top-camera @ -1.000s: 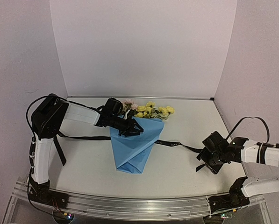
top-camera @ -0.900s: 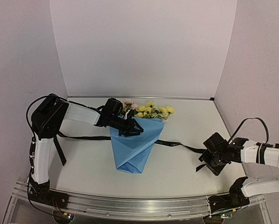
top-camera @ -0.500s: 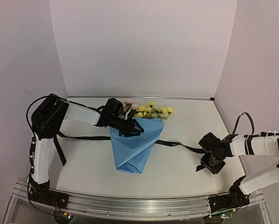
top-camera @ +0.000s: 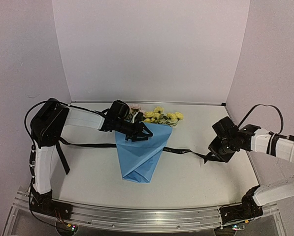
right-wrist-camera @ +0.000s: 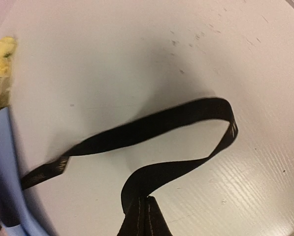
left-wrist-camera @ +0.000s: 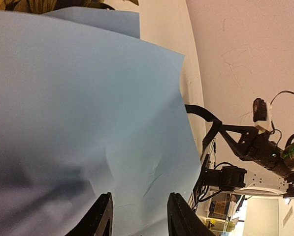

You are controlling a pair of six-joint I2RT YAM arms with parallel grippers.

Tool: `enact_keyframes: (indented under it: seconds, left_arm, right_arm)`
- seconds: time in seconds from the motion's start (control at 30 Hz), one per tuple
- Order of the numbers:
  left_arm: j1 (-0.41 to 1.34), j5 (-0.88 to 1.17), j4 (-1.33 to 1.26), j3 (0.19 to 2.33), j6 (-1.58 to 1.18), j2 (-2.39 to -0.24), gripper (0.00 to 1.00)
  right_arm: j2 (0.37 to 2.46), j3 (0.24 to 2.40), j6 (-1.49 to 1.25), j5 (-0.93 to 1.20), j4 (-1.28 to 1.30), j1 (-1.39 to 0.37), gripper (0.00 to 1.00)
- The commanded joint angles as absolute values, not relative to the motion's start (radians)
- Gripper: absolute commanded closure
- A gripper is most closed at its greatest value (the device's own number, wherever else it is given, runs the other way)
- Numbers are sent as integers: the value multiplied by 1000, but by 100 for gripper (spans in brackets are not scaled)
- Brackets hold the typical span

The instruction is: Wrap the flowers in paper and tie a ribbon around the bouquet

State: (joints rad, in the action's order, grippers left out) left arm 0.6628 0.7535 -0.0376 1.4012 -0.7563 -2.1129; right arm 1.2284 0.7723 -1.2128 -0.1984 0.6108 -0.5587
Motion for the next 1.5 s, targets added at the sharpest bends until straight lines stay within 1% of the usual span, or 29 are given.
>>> enact_keyframes:
  seconds: [0.0,0.17,0.27,0.4,0.5,0.6,0.67,0.77,0.9,1.0,1.1,1.2,1.27,1.33,1.47]
  left_arm:
    - [666,752,-44,1453,-740,-2051,60]
    - [666,778,-58,1450,-758,-2066,64]
    - [665,783,-86,1404,-775,-2040,66]
    - [651,747,-93,1337,-775,-1963,65]
    - [615,692,-97,1265,-787,-1882,62]
    - [554,586,-79,1147,-808,-1768,60]
    - [496,496,-39,1072,-823,-1667,57]
    - [418,340,74,968,-837,-1539,55]
    - [304,196,191,853,-867,-1394,51]
    - [234,77,279,788,-900,-1300,46]
    - [186,-53,377,755,-932,-1227,43]
    - [184,-275,502,752,-969,-1179,41]
    - [183,-391,548,729,-1013,-1155,42]
    - [182,-436,567,712,-1045,-1146,43]
    - [177,-489,588,692,-1094,-1211,42]
  right_arm:
    - [1198,919,-1131,-177,665,-577,100]
    - [1257,1075,-1088,-105,667,-630,100]
    - [1328,1202,-1054,-75,666,-660,100]
    - [1432,1365,-1035,-46,665,-706,100]
    - [1509,1475,-1036,-7,654,-741,100]
    - [1610,1601,-1037,55,644,-775,100]
    - [1682,1691,-1035,95,641,-790,100]
    - [1817,1856,-1030,145,641,-802,100]
    - [1989,2045,-1027,186,642,-806,100]
    - [2082,2128,-1030,226,639,-812,100]
    - [2150,2153,-1031,281,577,-818,100]
    - [2202,2163,-1010,329,497,-824,100]
    - [2237,2177,-990,352,461,-826,100]
    - [2274,2195,-969,370,440,-827,100]
    - [2335,2205,-961,426,385,-827,100]
